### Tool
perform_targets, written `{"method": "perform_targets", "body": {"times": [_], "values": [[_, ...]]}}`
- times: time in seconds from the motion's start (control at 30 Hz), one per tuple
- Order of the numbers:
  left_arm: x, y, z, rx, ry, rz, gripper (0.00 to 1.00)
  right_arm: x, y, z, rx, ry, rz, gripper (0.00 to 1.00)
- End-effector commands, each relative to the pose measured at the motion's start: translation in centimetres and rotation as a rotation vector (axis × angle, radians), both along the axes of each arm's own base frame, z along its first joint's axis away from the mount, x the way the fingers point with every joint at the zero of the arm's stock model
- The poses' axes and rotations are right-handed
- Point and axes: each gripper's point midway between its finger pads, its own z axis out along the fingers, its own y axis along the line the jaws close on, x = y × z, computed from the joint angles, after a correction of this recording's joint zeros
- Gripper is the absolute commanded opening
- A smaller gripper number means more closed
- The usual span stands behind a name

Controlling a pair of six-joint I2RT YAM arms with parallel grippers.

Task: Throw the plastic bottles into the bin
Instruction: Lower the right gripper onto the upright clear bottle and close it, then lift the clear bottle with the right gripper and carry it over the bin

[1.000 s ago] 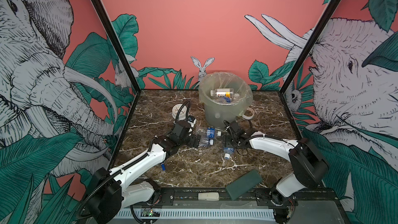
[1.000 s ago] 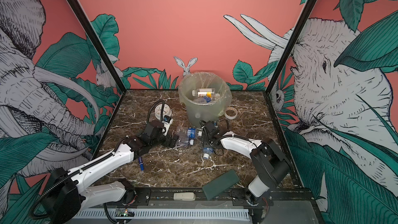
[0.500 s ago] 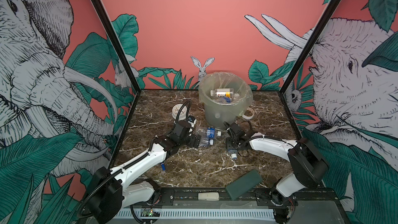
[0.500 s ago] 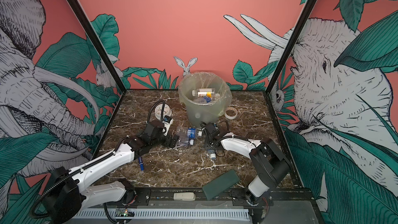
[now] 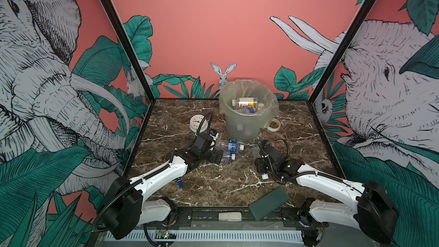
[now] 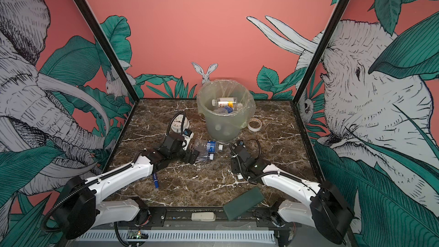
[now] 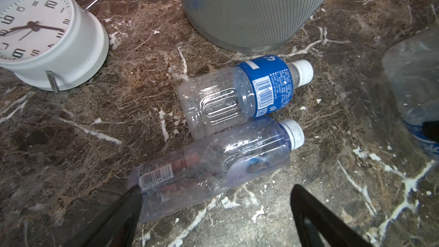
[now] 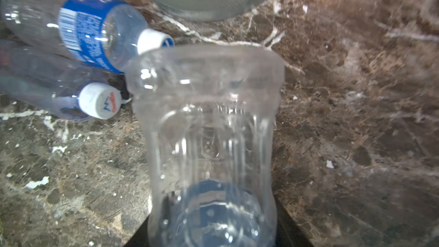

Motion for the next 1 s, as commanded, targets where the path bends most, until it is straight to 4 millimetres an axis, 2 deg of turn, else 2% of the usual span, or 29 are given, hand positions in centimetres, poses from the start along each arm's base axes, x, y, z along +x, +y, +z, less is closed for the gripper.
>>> {"method": "perform_targets", "body": {"times": [0.0, 0.5, 0.97], "values": [[0.2, -0.4, -0.1, -0.028, 0.007, 0.000, 0.98, 0.3, -1.0, 1.5, -0.046, -0.113, 0.026, 0.39], [0.5, -0.9, 0.2, -0.033, 0.018, -0.003, 0.97, -0.4, -3.1, 8.8, 0.009, -0.367, 0.056, 0.38], [0.4, -0.8, 0.3, -0.033, 0.012, -0.003, 0.97, -0.3, -2.7, 18.7, 0.133, -0.533, 0.067, 0.34]]}}
